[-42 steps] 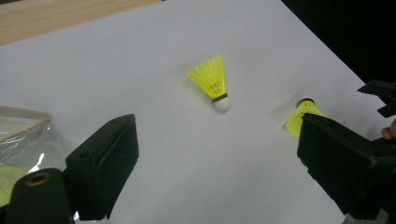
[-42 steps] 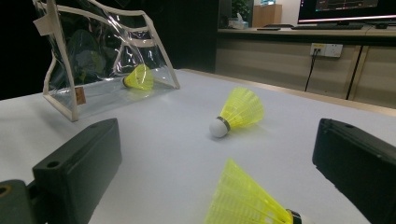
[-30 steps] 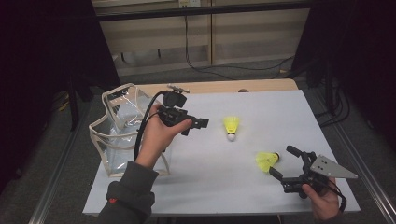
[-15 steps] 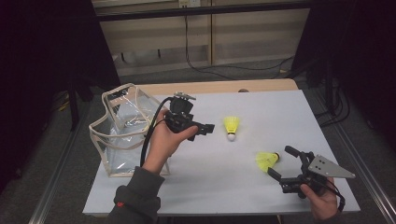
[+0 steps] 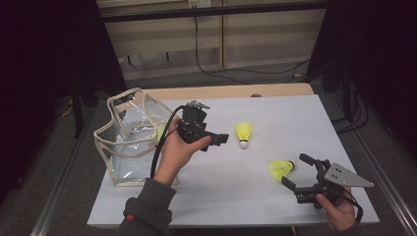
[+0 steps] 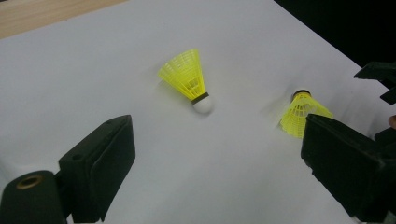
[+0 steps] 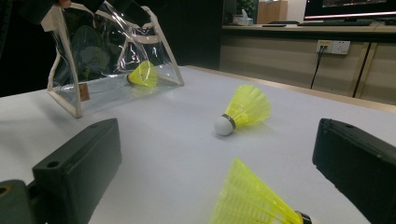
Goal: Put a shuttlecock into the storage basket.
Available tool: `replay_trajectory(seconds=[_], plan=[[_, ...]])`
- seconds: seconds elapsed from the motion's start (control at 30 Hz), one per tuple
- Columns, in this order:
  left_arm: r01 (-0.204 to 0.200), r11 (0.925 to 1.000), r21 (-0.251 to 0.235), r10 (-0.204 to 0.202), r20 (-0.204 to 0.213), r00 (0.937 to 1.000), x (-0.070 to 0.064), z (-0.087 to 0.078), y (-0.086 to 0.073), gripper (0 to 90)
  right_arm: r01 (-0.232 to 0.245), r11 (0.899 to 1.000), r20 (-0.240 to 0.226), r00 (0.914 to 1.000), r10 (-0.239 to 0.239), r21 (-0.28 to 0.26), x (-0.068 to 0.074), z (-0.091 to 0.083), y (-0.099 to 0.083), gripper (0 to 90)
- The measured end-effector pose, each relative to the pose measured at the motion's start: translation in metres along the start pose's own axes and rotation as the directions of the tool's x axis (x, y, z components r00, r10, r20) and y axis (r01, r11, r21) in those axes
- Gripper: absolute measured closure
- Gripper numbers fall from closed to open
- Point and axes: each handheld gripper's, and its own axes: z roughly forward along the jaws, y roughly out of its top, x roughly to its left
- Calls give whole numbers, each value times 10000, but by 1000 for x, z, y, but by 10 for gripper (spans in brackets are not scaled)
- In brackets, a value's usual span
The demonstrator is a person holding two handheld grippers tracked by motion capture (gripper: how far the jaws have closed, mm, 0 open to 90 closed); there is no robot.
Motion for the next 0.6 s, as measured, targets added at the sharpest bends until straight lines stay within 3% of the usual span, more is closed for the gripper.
replay_trajectory(seconds=[0.6], plan=[[-264, 9995, 147, 260, 214, 9994, -8, 12, -5, 92, -26, 10000, 57, 10000, 26, 16, 0, -2, 0, 10]])
